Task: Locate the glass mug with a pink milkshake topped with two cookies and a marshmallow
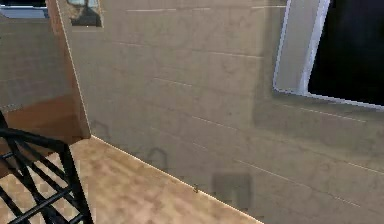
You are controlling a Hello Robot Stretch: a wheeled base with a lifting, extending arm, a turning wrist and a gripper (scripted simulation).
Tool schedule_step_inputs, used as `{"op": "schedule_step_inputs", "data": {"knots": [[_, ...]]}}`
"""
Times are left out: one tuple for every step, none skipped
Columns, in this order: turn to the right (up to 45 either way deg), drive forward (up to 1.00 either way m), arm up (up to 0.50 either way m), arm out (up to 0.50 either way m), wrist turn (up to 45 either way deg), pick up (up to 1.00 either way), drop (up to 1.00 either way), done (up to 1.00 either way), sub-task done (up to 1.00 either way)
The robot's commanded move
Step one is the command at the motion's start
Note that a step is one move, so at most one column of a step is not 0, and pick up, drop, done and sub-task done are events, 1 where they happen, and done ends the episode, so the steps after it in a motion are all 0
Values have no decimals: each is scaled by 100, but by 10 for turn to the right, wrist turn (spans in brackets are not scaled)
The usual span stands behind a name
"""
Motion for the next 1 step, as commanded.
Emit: {"op": "schedule_step_inputs", "data": {"knots": [[0, 60, 0, 0, 0, 0, 0, 0, 0]]}}
